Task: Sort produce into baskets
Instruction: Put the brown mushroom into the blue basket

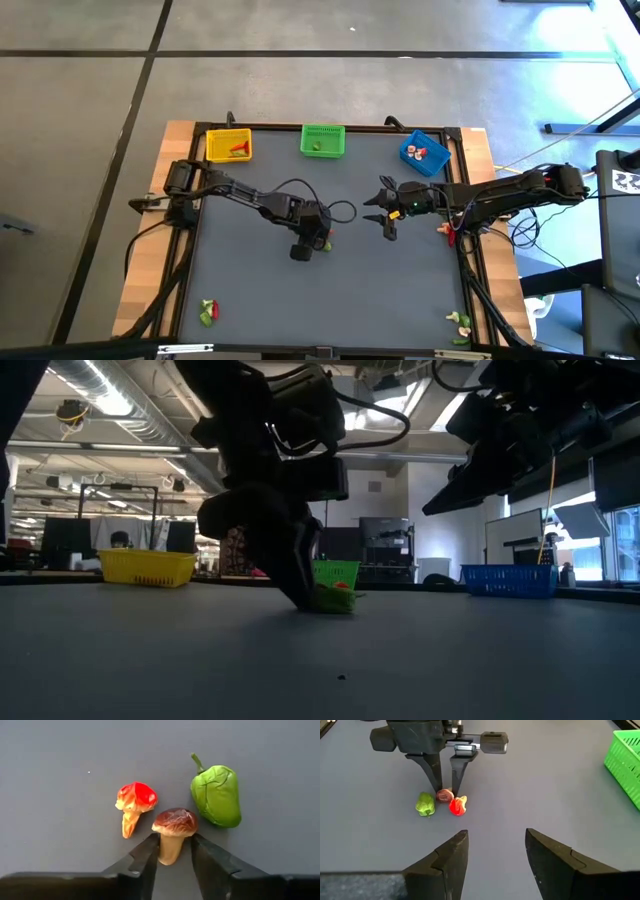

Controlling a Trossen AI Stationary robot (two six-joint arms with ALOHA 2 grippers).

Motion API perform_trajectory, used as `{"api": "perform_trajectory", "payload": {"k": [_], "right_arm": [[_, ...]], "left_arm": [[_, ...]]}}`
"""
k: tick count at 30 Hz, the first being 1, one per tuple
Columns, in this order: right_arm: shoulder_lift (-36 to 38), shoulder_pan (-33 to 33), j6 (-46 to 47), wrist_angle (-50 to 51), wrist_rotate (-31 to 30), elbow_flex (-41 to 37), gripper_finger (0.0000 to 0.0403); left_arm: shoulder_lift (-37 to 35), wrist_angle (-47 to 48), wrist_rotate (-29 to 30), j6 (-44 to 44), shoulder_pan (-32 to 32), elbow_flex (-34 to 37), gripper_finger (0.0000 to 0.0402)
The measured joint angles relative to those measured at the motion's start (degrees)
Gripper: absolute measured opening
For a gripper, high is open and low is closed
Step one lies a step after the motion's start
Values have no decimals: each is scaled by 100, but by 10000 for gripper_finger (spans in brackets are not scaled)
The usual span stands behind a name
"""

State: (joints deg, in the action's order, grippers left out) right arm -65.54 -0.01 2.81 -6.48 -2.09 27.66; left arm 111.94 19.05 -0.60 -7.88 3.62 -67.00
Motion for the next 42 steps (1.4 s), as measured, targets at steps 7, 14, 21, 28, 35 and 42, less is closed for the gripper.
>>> {"api": "perform_trajectory", "payload": {"k": [7,14,21,28,35,42], "right_arm": [[-1,0,-1,7,-2,0,197],[0,0,-2,7,-4,0,197],[0,0,-2,-105,-3,0,197],[0,0,4,-348,114,2,197],[0,4,303,-1029,499,2,197],[-100,4,454,-1372,794,2,197]], "left_arm": [[0,-2,-1,-2,0,0,46],[-80,145,101,-115,-2,4,29],[-435,533,423,-44,0,-214,38],[-783,327,716,524,-2,-480,35],[-843,-613,727,782,0,-498,41],[-843,-1323,727,791,-2,-498,42]]}}
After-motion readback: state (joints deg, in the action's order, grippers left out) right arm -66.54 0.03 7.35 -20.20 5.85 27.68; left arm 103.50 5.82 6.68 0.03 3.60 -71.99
